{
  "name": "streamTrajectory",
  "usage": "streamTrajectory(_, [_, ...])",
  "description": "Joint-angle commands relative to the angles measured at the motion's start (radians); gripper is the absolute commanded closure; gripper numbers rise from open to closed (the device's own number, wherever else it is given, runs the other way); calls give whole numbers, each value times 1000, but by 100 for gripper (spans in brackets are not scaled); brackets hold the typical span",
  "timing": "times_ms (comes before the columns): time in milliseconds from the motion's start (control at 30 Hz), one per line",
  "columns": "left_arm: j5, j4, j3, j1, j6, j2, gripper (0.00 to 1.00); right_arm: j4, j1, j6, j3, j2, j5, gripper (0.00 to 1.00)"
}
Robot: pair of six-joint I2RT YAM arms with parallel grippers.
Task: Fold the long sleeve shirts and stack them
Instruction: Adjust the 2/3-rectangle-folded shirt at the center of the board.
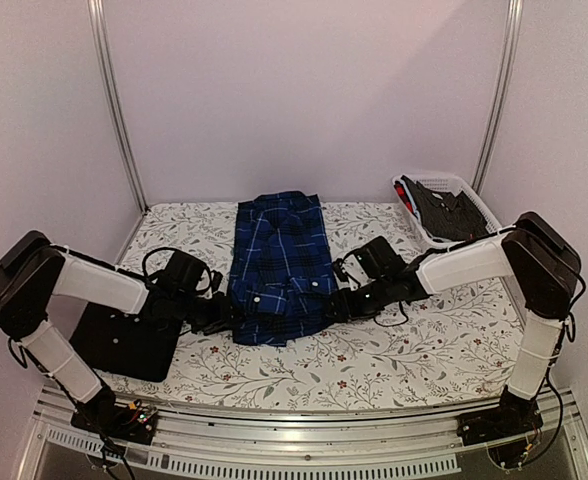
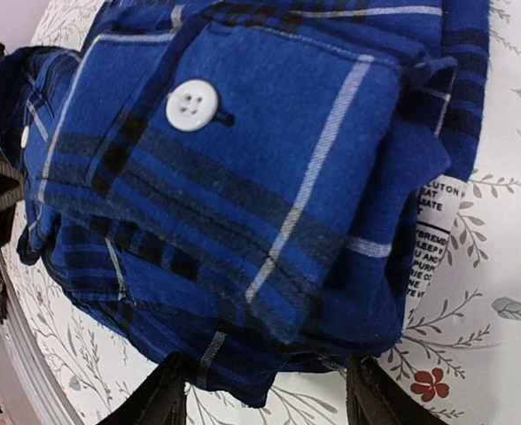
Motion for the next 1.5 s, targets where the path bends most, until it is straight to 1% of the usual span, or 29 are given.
streamTrajectory(0, [41,-7,21,-27,0,20,65,-9,18,7,38,15,20,50])
streamTrajectory(100, [65,-30,32,-32,-6,-2,79,-27,21,12,54,-7,25,67])
streamTrajectory(167, [78,-49,47,-30,-3,-19,85,-46,21,13,79,-21,32,78])
streamTrajectory(233, [89,-73,78,-22,0,-27,90,-67,21,14,111,-23,39,86])
streamTrajectory(300, [110,-74,115,-9,-2,-25,92,-87,20,17,153,-16,46,91])
streamTrajectory(367, [146,-74,148,10,-5,-13,94,-109,18,18,198,-5,59,92])
streamTrajectory(567, [253,-66,252,104,-28,75,98,-177,-30,23,385,86,64,93])
streamTrajectory(633, [285,-34,283,142,-46,111,98,-194,-51,16,455,129,59,91])
streamTrajectory(700, [290,-26,330,174,-49,158,94,-209,-71,8,523,169,53,86])
streamTrajectory(733, [300,-13,354,187,-57,183,89,-216,-80,4,557,197,50,80])
streamTrajectory(767, [313,14,376,197,-67,207,80,-230,-88,0,593,220,46,71])
streamTrajectory(800, [312,34,392,208,-76,225,70,-245,-96,-8,632,237,43,66])
streamTrajectory(833, [308,48,407,218,-83,241,64,-259,-100,-21,664,263,45,61])
streamTrajectory(867, [311,72,415,230,-95,253,60,-274,-103,-27,700,273,51,56])
streamTrajectory(900, [316,94,418,236,-109,256,53,-287,-106,-35,721,282,58,51])
streamTrajectory(933, [314,107,424,241,-116,256,47,-297,-107,-43,733,283,66,47])
streamTrajectory(1000, [304,117,434,248,-108,246,40,-308,-111,-62,735,266,100,40])
streamTrajectory(1067, [301,127,435,253,-99,236,34,-317,-113,-85,720,233,126,35])
streamTrajectory(1133, [293,118,431,254,-84,224,32,-318,-114,-105,686,198,143,33])
streamTrajectory(1267, [290,89,409,256,-45,208,32,-303,-112,-142,555,112,140,30])
streamTrajectory(1400, [293,71,381,254,-23,196,34,-271,-102,-147,393,4,132,29])
streamTrajectory(1467, [297,72,366,255,-21,192,36,-253,-90,-140,328,-32,128,30])
